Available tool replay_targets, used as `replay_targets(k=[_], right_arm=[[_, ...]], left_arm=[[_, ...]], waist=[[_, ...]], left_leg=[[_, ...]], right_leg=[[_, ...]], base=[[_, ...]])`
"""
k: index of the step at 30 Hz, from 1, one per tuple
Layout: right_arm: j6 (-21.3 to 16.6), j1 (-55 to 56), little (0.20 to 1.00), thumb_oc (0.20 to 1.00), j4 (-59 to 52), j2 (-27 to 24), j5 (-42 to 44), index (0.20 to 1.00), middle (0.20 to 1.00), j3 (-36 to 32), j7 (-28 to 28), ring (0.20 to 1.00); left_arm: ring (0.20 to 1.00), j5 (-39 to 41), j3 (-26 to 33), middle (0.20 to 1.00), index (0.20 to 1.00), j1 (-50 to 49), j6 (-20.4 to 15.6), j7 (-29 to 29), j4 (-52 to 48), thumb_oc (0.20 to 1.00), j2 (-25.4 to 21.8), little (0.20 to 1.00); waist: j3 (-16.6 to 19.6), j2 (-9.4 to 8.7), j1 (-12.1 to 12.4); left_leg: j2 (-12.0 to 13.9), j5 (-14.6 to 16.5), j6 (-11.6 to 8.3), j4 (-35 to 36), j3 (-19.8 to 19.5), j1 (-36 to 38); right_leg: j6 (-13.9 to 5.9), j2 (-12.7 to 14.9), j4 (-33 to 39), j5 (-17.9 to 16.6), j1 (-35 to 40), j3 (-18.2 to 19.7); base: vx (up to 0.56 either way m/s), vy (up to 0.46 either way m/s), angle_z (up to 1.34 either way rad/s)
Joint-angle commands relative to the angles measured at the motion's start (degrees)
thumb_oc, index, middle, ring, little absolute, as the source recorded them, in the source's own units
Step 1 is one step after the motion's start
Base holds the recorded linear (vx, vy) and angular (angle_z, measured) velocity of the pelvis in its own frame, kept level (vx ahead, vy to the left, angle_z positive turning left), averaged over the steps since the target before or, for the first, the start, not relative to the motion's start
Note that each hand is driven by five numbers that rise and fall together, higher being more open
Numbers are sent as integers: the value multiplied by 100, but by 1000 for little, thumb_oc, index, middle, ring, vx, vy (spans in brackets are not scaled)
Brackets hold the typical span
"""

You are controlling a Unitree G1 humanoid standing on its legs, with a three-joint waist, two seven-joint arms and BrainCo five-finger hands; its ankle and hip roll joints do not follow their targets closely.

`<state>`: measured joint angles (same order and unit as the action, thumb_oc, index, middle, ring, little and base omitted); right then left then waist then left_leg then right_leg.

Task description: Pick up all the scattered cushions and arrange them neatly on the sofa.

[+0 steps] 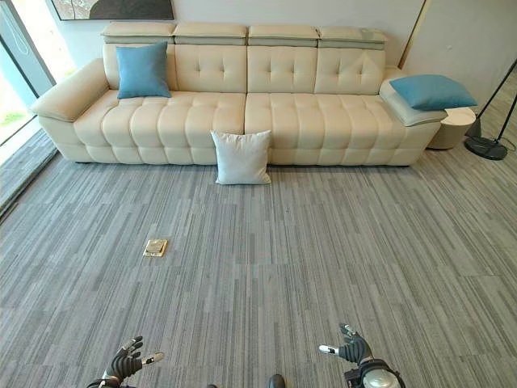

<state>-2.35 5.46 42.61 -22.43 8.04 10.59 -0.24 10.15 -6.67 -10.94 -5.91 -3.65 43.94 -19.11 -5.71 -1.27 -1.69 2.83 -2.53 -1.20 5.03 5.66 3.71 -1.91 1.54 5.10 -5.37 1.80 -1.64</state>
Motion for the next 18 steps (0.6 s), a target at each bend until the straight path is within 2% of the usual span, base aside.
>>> replay_targets(k=[1, 13, 18], right_arm=[[-195, -260, 1000, 1000, -85, 22, 255, 1000, 1000, -29, -125, 1000], [-226, -153, 1000, 1000, -339, 33, 299, 1000, 1000, -172, -214, 1000], [-215, -254, 1000, 1000, -294, -5, 296, 1000, 1000, -170, -233, 1000]], left_arm=[[1000, 85, 28, 1000, 1000, 331, -197, -90, 87, 1000, -125, 1000], [1000, 65, 9, 1000, 1000, 241, -216, -121, -599, 1000, -202, 1000], [1000, 210, 127, 1000, 1000, 251, -246, -159, -809, 1000, -289, 1000]], waist=[[-7, -171, -55], [-139, -149, 8], [-254, -223, 78]], left_leg=[[-172, 466, -57, -4, 84, 262], [-212, 552, -13, -167, 58, 141], [-252, 732, 37, -615, 52, -190]], right_leg=[[-417, 139, -102, 672, 383, -160], [-450, 187, -143, 700, 356, -194], [-473, 250, -250, 724, 221, -153]], base=[[0, 0, 0], [26, 16, 0], [3, 34, -2]])
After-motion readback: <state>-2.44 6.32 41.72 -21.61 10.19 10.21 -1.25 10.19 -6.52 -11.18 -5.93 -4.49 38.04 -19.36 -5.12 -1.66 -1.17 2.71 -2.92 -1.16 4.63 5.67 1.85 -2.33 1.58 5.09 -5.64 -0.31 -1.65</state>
